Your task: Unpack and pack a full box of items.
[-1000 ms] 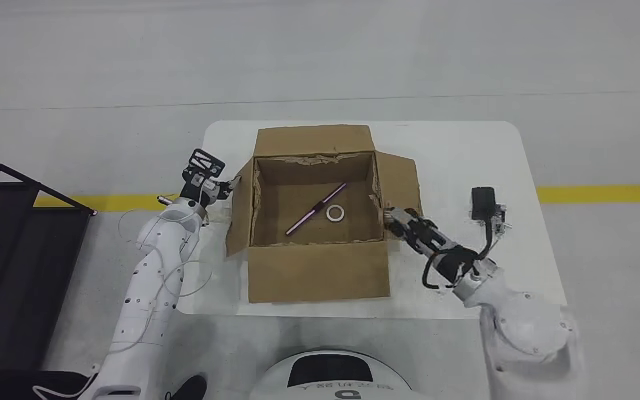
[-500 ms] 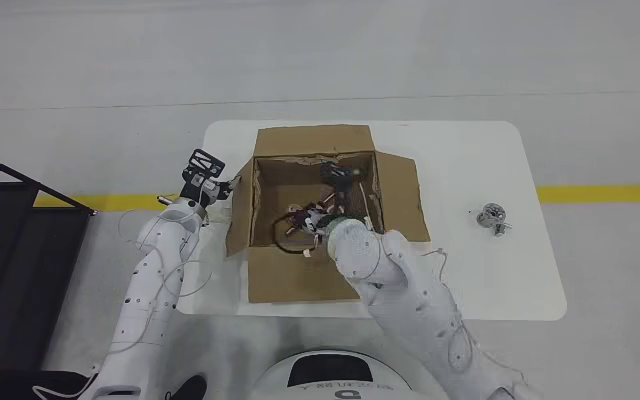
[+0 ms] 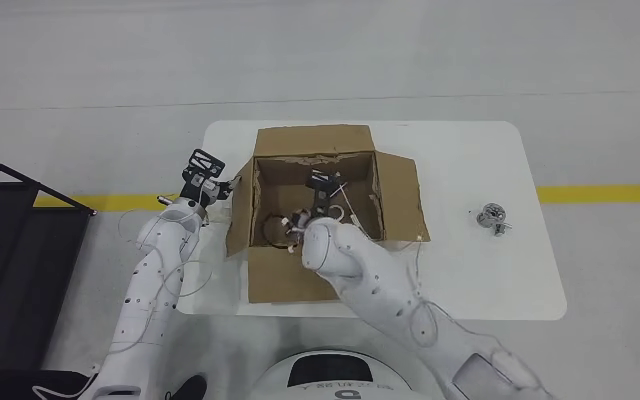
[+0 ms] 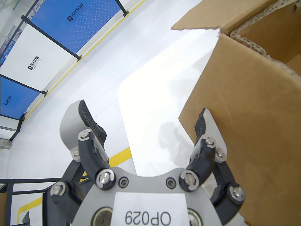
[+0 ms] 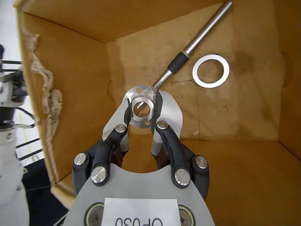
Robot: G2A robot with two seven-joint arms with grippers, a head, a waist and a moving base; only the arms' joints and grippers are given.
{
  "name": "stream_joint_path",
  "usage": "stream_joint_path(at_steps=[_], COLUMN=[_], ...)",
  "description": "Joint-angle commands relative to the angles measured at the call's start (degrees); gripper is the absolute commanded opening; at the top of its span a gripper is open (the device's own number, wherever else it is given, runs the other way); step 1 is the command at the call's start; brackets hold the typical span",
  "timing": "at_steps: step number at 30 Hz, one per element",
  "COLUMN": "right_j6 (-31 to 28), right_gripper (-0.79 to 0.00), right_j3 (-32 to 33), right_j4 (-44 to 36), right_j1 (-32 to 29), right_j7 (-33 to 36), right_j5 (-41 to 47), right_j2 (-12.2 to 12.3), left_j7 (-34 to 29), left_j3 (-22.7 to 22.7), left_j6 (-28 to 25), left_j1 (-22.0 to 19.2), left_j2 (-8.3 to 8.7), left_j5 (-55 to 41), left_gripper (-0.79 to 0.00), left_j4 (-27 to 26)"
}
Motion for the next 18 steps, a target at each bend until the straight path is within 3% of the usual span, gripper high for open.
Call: stream_joint_path(at_steps=[1,6,10,11,18], right_j6=[1.6,4.0,4.1,4.1,4.1], right_gripper=[-0.785,-0.785,-0.619,-0.539,-0.437], right_j3=[-1.0,-2.4,-1.9,-1.7,0.5], right_j4=[3.0,7.7,11.1,11.8,13.5], right_j1=[1.4,4.3,5.2,5.3,5.6], right_j7=[0.2,1.4,-0.2,-0.3,0.6], right_j5=[-0.8,-0.6,-0.5,-0.5,-1.1], right_j2=[-0.5,-1.8,-2.9,-3.1,-4.1], left_j7=[0.0,0.0,0.0,0.0,0.0], left_j3=[0.0,0.0,0.0,0.0,0.0], left_j6=[0.0,0.0,0.0,0.0,0.0], left_j1=[0.0,0.0,0.0,0.0,0.0], left_j2=[0.0,0.0,0.0,0.0,0.0], left_j5=[0.0,0.0,0.0,0.0,0.0], left_gripper=[0.0,0.0,0.0,0.0,0.0], left_j4=[0.0,0.0,0.0,0.0,0.0])
